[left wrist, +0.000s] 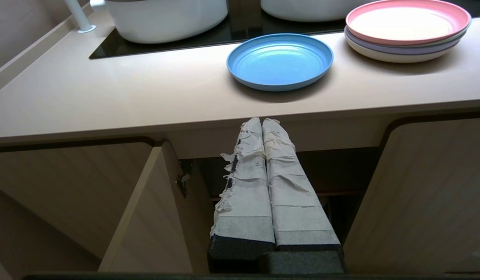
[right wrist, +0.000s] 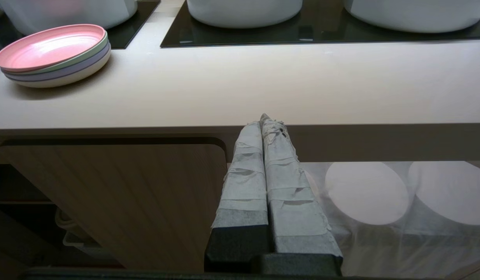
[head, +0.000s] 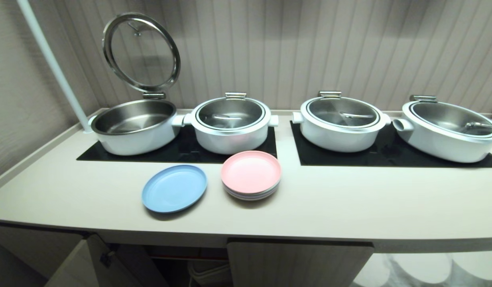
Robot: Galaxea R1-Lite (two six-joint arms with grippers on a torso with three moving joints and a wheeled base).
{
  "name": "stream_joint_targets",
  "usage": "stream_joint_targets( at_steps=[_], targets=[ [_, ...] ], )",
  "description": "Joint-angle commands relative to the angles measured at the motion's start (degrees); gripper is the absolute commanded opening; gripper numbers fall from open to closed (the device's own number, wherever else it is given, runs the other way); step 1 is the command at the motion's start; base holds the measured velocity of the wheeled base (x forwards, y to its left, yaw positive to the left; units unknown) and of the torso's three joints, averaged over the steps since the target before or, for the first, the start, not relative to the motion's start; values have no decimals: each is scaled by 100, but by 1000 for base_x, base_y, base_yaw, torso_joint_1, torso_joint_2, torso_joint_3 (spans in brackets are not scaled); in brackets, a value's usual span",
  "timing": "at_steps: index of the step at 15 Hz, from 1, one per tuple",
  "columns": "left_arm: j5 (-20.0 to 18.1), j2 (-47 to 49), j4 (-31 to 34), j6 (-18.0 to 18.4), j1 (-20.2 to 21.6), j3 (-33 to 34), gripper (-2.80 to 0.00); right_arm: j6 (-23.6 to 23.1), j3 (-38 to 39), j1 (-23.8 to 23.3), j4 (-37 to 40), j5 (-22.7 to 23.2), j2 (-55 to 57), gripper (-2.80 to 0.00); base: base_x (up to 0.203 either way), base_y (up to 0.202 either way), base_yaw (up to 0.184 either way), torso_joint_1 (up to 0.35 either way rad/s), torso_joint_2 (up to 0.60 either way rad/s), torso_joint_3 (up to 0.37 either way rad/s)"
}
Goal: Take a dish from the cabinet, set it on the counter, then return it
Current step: Pick up the plate from the table
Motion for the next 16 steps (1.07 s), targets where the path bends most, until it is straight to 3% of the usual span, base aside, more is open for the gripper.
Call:
stream_joint_targets(
  at_steps=[1, 16],
  targets=[
    [-2, -1, 0, -2, 0, 1, -280, 2, -2, 0, -1, -3, 0, -280, 0, 0, 0, 0, 0, 0],
    [-2, -1, 0, -2, 0, 1, -280, 2, -2, 0, -1, -3, 0, -280, 0, 0, 0, 0, 0, 0]
  ],
)
